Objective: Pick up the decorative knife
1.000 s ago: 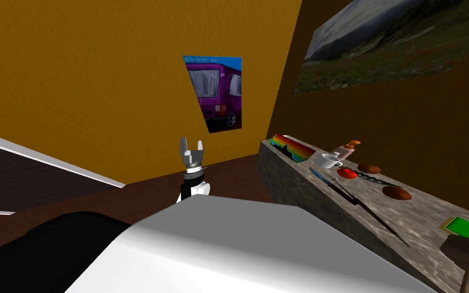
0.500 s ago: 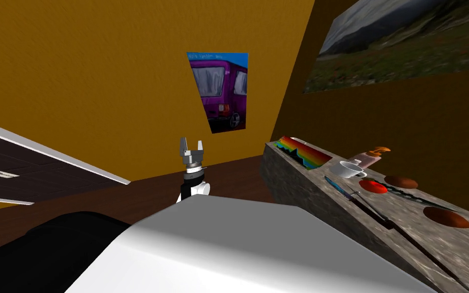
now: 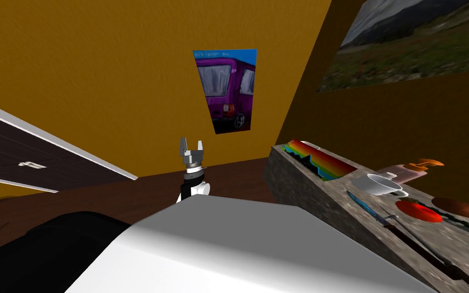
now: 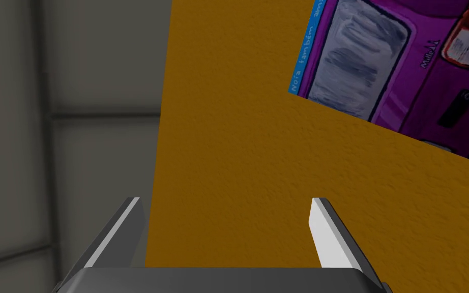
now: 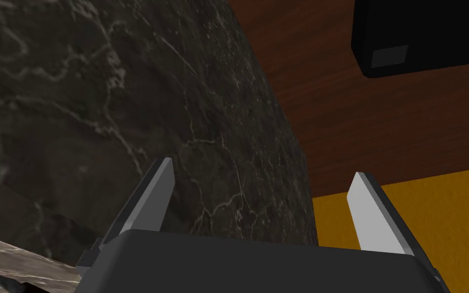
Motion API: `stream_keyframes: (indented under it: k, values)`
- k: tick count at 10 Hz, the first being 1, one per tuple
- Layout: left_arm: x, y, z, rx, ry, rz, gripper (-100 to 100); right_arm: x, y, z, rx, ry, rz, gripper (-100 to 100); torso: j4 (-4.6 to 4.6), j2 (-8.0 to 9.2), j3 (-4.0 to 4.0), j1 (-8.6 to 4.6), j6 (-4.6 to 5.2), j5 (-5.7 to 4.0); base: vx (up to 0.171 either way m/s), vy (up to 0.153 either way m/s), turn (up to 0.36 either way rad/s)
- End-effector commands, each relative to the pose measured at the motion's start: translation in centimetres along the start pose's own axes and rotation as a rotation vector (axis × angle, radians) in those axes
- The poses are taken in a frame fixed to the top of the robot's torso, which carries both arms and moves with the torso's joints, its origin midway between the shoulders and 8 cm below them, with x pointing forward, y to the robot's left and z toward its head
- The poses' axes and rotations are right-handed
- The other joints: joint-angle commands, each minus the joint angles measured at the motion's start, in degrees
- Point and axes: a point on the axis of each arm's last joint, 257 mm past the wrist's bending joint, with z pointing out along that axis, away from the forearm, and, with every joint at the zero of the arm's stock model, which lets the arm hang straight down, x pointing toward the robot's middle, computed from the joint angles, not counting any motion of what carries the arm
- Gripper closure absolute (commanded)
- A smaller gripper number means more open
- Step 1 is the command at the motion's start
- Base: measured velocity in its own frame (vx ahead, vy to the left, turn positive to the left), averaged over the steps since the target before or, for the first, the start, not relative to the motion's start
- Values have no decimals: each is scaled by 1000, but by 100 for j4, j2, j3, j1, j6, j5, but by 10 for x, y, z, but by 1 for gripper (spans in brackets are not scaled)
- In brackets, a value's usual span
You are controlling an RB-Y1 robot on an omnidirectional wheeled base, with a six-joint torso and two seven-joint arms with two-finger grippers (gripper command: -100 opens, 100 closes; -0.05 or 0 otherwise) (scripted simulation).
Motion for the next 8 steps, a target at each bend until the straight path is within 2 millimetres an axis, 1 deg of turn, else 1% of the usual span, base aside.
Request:
stream_keyframes:
  k: [1,2,3,4,5,6,7,8]
  values:
    - [0,0,0,0,0,0,0,0,-4,-7,6,11,-6,-100,0,0,0,0,0,0,59,-2,-14]
    - [0,0,0,0,0,0,0,11,-27,-20,47,59,-30,-100,5,24,13,-4,3,-2,70,0,142]
    - [0,0,0,0,0,0,0,19,-48,-34,86,102,-55,-100,6,24,15,-7,-3,-2,147,-3,223]
    - [0,0,0,0,0,0,0,19,-48,-34,86,102,-55,-100,3,6,5,-10,-1,-4,137,-9,70]
    - [0,0,0,0,0,0,0,26,-67,-46,121,137,-72,-100,2,5,3,-9,2,-4,125,-21,123]
    - [0,0,0,0,0,0,0,26,-84,-58,153,167,-99,-100,1,4,2,-13,-3,-3,182,-26,185]
    - [0,0,0,0,0,0,0,22,-99,-67,178,189,-126,-100,-2,-13,-7,-17,-4,-5,231,-44,225]
    - [0,0,0,0,0,0,0,17,-110,-73,197,202,-146,-100,-6,-31,-17,-24,-5,-8,235,-83,202]
